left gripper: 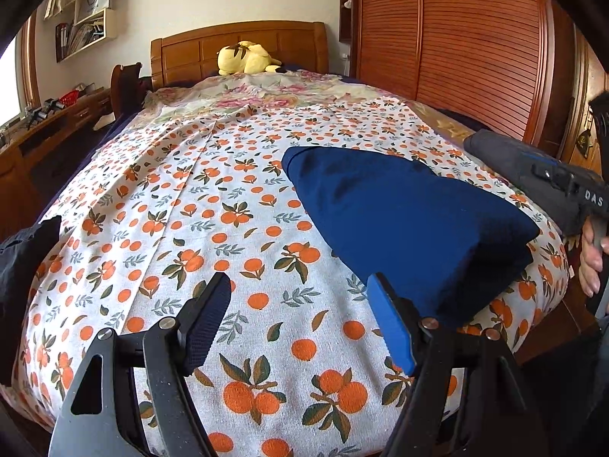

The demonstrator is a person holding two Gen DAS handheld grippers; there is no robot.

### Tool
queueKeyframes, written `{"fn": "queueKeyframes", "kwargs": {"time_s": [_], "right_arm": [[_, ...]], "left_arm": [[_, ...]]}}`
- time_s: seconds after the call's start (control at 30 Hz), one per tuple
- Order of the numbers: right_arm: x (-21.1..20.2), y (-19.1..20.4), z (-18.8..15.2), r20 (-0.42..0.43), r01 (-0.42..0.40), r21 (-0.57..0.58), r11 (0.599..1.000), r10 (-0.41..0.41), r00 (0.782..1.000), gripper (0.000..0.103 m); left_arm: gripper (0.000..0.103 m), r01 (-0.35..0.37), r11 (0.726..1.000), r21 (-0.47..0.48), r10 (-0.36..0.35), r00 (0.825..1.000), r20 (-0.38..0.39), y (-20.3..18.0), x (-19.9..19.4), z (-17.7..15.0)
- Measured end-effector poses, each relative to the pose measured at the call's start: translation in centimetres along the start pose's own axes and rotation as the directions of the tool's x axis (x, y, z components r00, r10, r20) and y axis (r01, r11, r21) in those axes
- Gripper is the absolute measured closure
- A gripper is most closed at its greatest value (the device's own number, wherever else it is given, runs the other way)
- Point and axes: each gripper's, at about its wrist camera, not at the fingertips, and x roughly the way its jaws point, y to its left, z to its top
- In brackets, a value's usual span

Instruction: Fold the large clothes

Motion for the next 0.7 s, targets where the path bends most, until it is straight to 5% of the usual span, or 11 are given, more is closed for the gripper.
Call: {"fn": "queueKeyframes", "kwargs": {"time_s": [0.23, 0.5, 0.63, 0.7], "right_arm": [[1.9, 5.5, 0.6, -0.018, -0.115, -0.09, 0.989, 0.114, 0.993, 0.058], [3.8, 7.3, 0.6, -0.07, -0.147, -0.101, 0.984, 0.141, 0.988, 0.058], [5.9, 6.4, 0.7, -0.159, -0.121, -0.082, 0.989, 0.107, 0.982, 0.058], [7.1, 6.1, 0.0, -0.233, -0.172, -0.068, 0.983, 0.152, 0.961, 0.058]], "left_arm": [[0.028, -0.014, 1.0, 0.01, 0.014, 1.0, 0.011, 0.6, -1.1, -0.2], [0.028, -0.027, 1.0, 0.01, 0.027, 0.999, 0.024, 1.5, -1.9, -0.5], [0.028, -0.024, 1.0, 0.003, 0.024, 0.999, 0.023, 1.8, -1.8, -0.6], [0.028, -0.021, 1.0, 0.0, 0.021, 1.0, 0.021, 1.8, -1.7, -0.7]]}}
